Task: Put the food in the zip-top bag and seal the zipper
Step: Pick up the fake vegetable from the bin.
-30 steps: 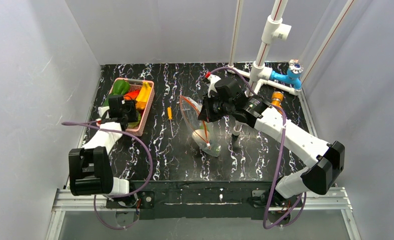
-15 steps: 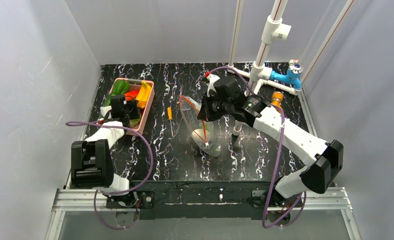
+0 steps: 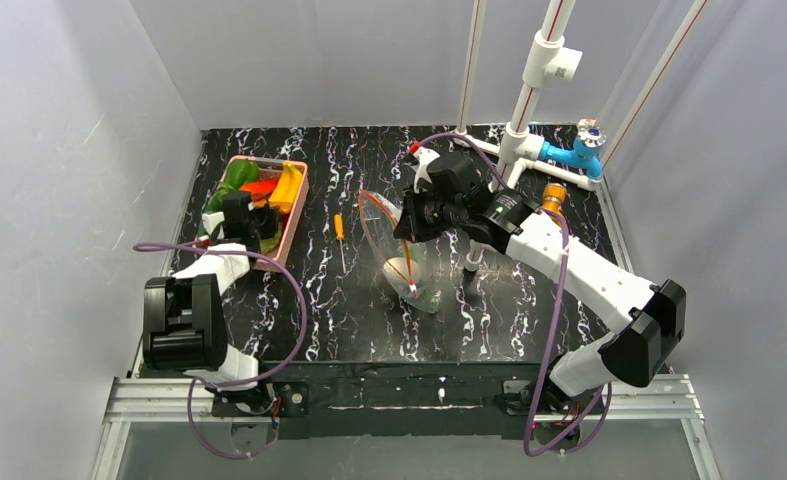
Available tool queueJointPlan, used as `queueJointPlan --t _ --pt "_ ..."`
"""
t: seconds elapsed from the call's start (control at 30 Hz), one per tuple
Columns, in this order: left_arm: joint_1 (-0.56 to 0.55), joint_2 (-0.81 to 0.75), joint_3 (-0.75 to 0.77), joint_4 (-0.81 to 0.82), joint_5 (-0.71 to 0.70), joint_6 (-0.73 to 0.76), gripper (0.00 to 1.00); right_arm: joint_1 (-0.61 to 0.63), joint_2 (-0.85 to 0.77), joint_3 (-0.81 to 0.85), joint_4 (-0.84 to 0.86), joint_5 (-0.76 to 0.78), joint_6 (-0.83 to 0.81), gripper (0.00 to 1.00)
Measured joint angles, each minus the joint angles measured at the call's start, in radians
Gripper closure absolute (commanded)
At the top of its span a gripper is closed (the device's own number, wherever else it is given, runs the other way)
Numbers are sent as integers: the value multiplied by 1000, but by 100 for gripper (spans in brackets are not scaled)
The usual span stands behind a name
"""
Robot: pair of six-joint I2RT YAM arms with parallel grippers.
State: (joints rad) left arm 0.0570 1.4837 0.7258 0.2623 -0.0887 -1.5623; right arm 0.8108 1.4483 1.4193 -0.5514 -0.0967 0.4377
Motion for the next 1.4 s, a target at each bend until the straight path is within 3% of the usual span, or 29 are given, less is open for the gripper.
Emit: queueJointPlan --t 0.3,0.67,0.97,1.1,1.27,1.4 --pt "0 -134 1 -90 0 15 100 0 0 0 0 0 1 99" --pt "0 -334 39 -439 90 -55 100 0 0 0 0 -3 5 99" --pt "0 -584 43 -613 162 -41 100 0 0 0 0 -5 5 99" --pt "1 -636 86 -663 217 31 100 0 1 1 -1 -3 3 99" --pt "-11 -568 238 -666 394 240 100 -1 29 35 -16 2 0 99" --pt "-114 -528 337 -664 512 407 100 -5 61 67 -34 8 -5 99"
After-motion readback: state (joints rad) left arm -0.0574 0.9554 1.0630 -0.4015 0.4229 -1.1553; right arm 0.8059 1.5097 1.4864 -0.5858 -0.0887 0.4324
